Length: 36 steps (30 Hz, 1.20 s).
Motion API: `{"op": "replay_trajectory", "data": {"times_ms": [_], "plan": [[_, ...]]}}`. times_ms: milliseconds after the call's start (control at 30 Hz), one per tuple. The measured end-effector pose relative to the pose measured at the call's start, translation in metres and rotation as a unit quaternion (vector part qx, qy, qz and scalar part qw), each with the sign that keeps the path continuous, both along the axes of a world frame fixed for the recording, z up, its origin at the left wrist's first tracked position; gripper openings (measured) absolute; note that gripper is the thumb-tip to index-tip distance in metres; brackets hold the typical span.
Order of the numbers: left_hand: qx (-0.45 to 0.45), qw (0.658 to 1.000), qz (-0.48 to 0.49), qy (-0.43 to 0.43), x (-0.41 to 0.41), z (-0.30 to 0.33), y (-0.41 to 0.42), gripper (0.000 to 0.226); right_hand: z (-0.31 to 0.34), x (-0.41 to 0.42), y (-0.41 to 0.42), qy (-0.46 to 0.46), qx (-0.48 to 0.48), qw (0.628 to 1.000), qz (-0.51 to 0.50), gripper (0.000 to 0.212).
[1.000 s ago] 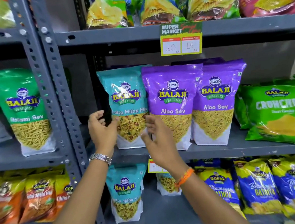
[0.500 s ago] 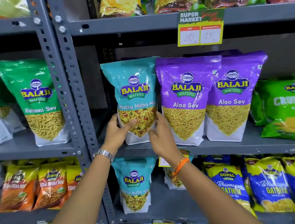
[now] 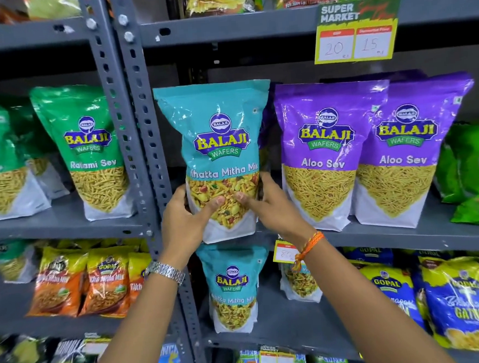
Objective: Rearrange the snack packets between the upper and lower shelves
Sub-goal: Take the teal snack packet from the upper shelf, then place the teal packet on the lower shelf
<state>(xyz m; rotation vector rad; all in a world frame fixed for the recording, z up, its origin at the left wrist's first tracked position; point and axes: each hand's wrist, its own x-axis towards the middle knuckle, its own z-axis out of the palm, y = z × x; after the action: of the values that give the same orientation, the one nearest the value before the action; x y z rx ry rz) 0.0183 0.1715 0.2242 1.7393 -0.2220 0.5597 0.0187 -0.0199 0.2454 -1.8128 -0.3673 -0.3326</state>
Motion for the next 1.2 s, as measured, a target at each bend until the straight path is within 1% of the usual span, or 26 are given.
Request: {"op": "replay_trajectory", "data": {"times_ms": [133, 267, 400, 467, 567, 667, 767, 833, 933, 1000, 1067, 1133, 1200], "plan": [[-0.029, 0.999, -0.009, -0.010, -0.031, 0.001, 0.007, 0.068, -0.001, -0.021, 0.001, -0.010, 0.029, 1.000, 0.008, 0.060], [-0.051, 0.997, -0.062, -0.001, -0.067, -0.004, 0.015, 0.056, -0.014, -0.057, -0.006, -0.011, 0.025, 1.000, 0.004, 0.058], [-0.033, 0.991, -0.116, 0.057, -0.095, -0.031, 0.023, 0.067, -0.049, -0.099, -0.019, 0.017, -0.006, 1.000, -0.005, 0.071], [-0.029, 0.982, -0.155, 0.106, -0.105, -0.053, 0.024, 0.074, -0.075, -0.117, -0.027, 0.053, 0.005, 0.999, 0.004, 0.076], [-0.023, 0.967, -0.186, 0.174, -0.120, -0.098, 0.015, 0.081, -0.124, -0.142, -0.038, 0.110, 0.012, 0.994, -0.003, 0.076], [-0.036, 0.952, -0.197, 0.230, -0.134, -0.160, -0.004, 0.078, -0.185, -0.165, -0.053, 0.169, 0.001, 0.985, -0.040, 0.076], [-0.037, 0.934, -0.207, 0.287, -0.145, -0.222, -0.026, 0.091, -0.244, -0.184, -0.072, 0.226, -0.028, 0.970, -0.080, 0.068], [-0.028, 0.925, -0.218, 0.311, -0.145, -0.257, -0.042, 0.091, -0.268, -0.193, -0.085, 0.247, -0.041, 0.964, -0.087, 0.063], [0.011, 0.918, -0.221, 0.328, -0.133, -0.294, -0.068, 0.076, -0.289, -0.192, -0.104, 0.260, -0.042, 0.960, -0.099, 0.062], [0.044, 0.916, -0.229, 0.327, -0.116, -0.305, -0.085, 0.066, -0.297, -0.180, -0.119, 0.264, -0.032, 0.958, -0.108, 0.059], [0.070, 0.918, -0.223, 0.321, -0.096, -0.305, -0.103, 0.062, -0.299, -0.162, -0.136, 0.260, -0.029, 0.959, -0.113, 0.066], [0.070, 0.922, -0.223, 0.309, -0.076, -0.298, -0.117, 0.061, -0.295, -0.140, -0.151, 0.251, -0.038, 0.961, -0.108, 0.074], [0.081, 0.924, -0.222, 0.301, -0.057, -0.287, -0.131, 0.060, -0.289, -0.113, -0.163, 0.250, -0.056, 0.960, -0.111, 0.071]]}}
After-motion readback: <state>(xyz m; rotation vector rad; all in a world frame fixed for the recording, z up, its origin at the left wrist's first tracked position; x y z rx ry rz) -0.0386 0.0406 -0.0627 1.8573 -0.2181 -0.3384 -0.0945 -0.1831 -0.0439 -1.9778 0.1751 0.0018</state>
